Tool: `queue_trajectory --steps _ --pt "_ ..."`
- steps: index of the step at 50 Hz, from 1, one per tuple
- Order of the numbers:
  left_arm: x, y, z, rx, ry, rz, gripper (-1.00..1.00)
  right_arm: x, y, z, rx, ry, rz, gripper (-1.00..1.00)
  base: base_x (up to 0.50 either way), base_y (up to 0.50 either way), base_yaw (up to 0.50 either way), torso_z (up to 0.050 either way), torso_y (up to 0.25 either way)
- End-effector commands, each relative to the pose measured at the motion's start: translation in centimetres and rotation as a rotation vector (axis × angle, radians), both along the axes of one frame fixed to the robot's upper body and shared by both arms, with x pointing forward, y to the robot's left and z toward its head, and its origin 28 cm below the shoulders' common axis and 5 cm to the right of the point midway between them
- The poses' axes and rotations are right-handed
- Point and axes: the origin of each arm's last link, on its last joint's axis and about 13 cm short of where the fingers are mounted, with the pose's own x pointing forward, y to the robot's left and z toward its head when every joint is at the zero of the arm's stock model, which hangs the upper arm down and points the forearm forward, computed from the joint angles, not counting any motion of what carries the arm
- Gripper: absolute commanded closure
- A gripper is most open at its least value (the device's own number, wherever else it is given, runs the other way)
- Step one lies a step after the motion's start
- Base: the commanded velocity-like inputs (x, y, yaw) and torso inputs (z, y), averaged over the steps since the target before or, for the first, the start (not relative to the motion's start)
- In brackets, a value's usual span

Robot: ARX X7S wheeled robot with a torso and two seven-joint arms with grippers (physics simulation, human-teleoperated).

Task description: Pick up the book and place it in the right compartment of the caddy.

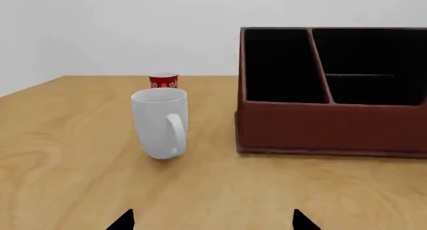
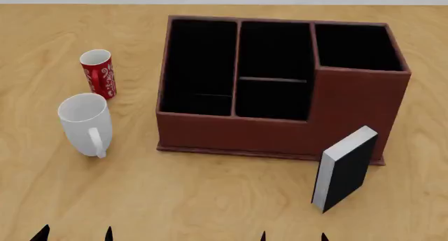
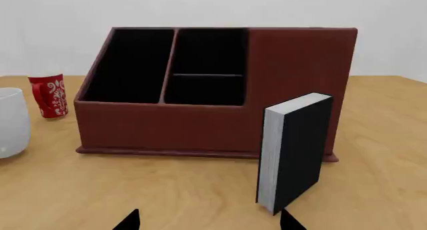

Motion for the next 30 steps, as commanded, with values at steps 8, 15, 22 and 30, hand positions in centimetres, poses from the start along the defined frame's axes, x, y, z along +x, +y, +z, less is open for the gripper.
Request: queue_trajectory --steps 8,15,22,30 --pt "0.0 -0.1 -0.1 0.019 0.005 -0.007 -1.00 0.2 0.1 0.0 0.007 0.002 -0.001 -1.00 0.00 0.00 0.00 0.000 0.000" --pt "0.0 -0.1 -0.1 0.020 0.003 -0.005 -1.00 0.1 0.1 0.2 0.003 0.002 0.002 -1.00 0.00 0.00 0.00 0.000 0.000" --pt "0.0 -0.1 -0.2 -0.018 0.016 -0.003 -1.00 0.1 -0.3 0.9 0.007 -0.003 -0.012 -1.00 0.00 0.00 0.00 0.000 0.000" --pt "0.0 0.1 0.6 -0.039 -0.063 0.002 -1.00 0.6 -0.8 4.0 0.004 -0.060 -0.027 -1.00 0.00 0.00 0.00 0.000 0.000"
